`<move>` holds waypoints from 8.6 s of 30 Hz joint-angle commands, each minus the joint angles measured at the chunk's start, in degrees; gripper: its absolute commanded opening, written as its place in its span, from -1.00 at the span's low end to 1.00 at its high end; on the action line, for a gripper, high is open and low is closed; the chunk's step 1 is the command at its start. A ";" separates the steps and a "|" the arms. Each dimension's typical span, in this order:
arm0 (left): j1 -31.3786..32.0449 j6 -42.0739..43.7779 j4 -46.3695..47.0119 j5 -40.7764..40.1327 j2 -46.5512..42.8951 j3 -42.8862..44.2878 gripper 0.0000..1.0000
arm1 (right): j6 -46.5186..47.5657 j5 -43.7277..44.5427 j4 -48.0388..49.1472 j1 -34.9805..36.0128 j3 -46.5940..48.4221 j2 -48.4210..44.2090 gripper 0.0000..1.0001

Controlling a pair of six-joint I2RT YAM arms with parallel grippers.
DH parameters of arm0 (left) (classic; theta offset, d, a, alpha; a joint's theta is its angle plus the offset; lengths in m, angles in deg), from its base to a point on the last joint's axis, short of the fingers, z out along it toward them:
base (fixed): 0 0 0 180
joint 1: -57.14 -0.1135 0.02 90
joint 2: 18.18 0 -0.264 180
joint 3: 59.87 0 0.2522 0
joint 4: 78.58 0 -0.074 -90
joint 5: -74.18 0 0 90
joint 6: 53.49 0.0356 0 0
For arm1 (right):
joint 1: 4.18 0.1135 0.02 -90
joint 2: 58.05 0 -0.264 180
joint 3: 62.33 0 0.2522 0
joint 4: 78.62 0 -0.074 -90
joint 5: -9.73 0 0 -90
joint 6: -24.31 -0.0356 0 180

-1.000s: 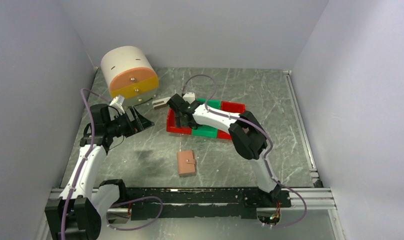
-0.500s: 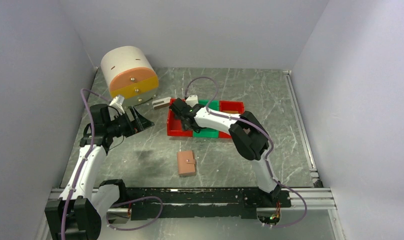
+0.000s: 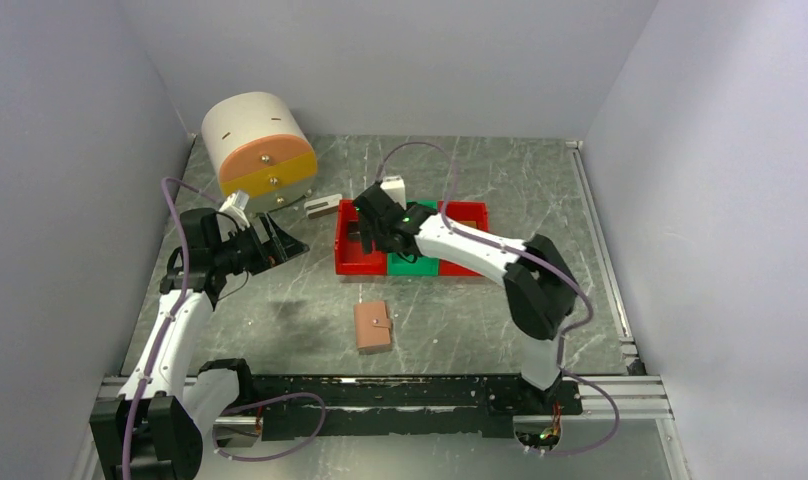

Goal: Take the credit cards out of the card holder

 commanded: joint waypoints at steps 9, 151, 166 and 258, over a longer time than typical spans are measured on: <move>0.28 -0.41 0.21 -4.33 -3.19 -0.35 0.99 | -5.46 -17.81 15.63 3.36 -29.42 -25.38 0.74; 41.22 -15.12 9.48 -23.54 21.60 -8.07 -0.34 | -24.37 -13.57 15.44 4.91 -41.58 -28.13 0.19; 41.32 -16.34 5.90 -33.02 9.78 -6.20 0.09 | -27.88 -13.59 11.99 5.43 -39.10 -29.86 0.99; 45.30 -20.68 -8.94 -54.65 -0.81 0.91 0.63 | -21.32 -42.41 41.07 3.20 -39.48 -33.04 -0.99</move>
